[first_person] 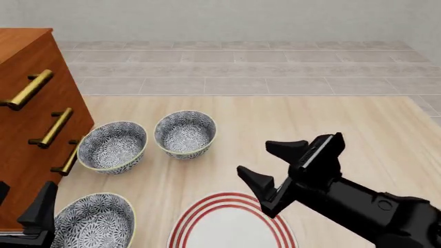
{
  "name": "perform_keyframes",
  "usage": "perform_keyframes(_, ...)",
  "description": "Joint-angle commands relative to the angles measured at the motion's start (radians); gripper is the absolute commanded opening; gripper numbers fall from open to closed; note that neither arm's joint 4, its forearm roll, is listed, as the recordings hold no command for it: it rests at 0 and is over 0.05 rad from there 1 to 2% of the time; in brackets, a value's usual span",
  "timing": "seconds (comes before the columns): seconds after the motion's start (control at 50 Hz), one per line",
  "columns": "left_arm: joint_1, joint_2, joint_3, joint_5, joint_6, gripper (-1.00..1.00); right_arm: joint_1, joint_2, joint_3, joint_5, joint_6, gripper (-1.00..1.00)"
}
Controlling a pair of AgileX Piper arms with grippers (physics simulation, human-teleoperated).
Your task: Put the bowl at the front on the plate.
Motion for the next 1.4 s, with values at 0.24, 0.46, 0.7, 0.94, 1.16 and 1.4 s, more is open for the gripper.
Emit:
perform_keyframes(0.24, 0.0, 0.0, 0.0, 0.0, 0.0, 1.0, 0.138, 0.154, -0.136, 0.057, 0.013, 1.0)
perform_keyframes(0.46, 0.0, 0.0, 0.0, 0.0, 0.0, 1.0, 0.193, 0.227, -0.221, 0.104, 0.029, 1.0)
perform_keyframes(0.7, 0.0, 0.0, 0.0, 0.0, 0.0, 1.0, 0.239, 0.287, -0.299, 0.141, 0.09, 1.0)
perform_keyframes(0.94, 0.0, 0.0, 0.0, 0.0, 0.0, 1.0, 0.268, 0.352, -0.376, 0.191, 0.141, 1.0)
perform_keyframes(1.16, 0.0, 0.0, 0.0, 0.0, 0.0, 1.0, 0.316, 0.385, -0.41, 0.222, 0.178, 1.0)
perform_keyframes(1.4, 0.0, 0.0, 0.0, 0.0, 0.0, 1.0, 0.358, 0.447, -0.48, 0.278, 0.182, 1.0)
